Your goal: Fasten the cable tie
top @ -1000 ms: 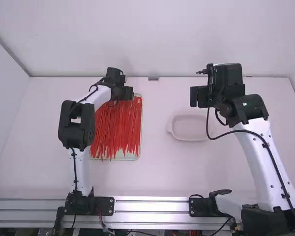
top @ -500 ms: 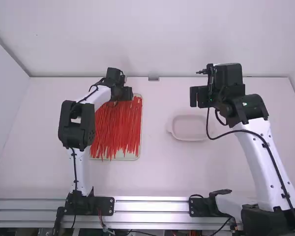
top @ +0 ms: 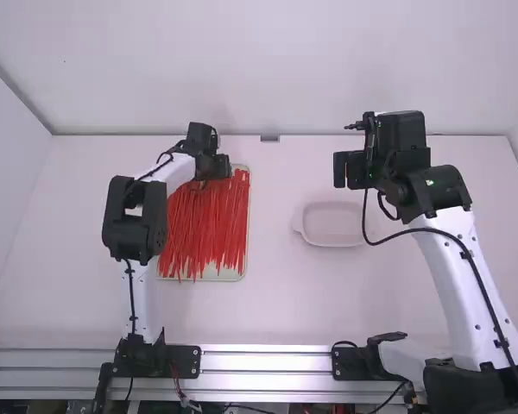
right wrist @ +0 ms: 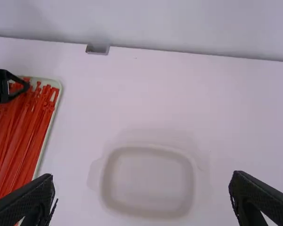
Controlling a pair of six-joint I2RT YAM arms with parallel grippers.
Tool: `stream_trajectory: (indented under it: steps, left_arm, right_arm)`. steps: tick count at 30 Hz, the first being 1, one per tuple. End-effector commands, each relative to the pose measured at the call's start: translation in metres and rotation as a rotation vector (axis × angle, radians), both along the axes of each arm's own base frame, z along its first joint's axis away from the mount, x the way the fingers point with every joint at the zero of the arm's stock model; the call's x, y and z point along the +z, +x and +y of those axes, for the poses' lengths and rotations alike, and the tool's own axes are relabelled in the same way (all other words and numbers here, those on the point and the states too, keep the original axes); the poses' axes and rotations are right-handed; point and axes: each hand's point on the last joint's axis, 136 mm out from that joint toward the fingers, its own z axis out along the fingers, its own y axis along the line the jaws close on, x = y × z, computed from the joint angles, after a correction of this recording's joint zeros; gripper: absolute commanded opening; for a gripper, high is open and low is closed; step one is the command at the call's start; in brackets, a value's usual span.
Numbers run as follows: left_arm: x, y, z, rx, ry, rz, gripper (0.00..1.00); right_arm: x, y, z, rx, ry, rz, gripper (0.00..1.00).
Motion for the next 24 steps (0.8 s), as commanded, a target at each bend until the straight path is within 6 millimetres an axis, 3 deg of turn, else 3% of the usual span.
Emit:
stream_trajectory:
  steps: [1,7,14,24]
  left_arm:
    - [-0.0161,-0.0079,0.0012,0.016,-0.001,0.035,0.59]
    - [-0.0176,-0.0084,0.0015,0.016,0.001,0.034,0.57]
    - [-0.0178,-0.0084,0.0026,0.02,0.006,0.035,0.42]
    - [-0.0158,-0.0031,0.0081,0.032,0.046,0.008,0.36]
  right_arm:
    - [0.0131,0.0039,0.0001,-0.004,0.003,-0.031,0.98]
    - [0.0133,0.0039,-0.0001,-0.005,0.004,-0.031,0.98]
    - [0.0131,0.0039,-0.0001,-0.005,0.003,-0.031,0.98]
    - [0.0131,0.0039,-0.0001,-0.005,0.003,-0.031,0.98]
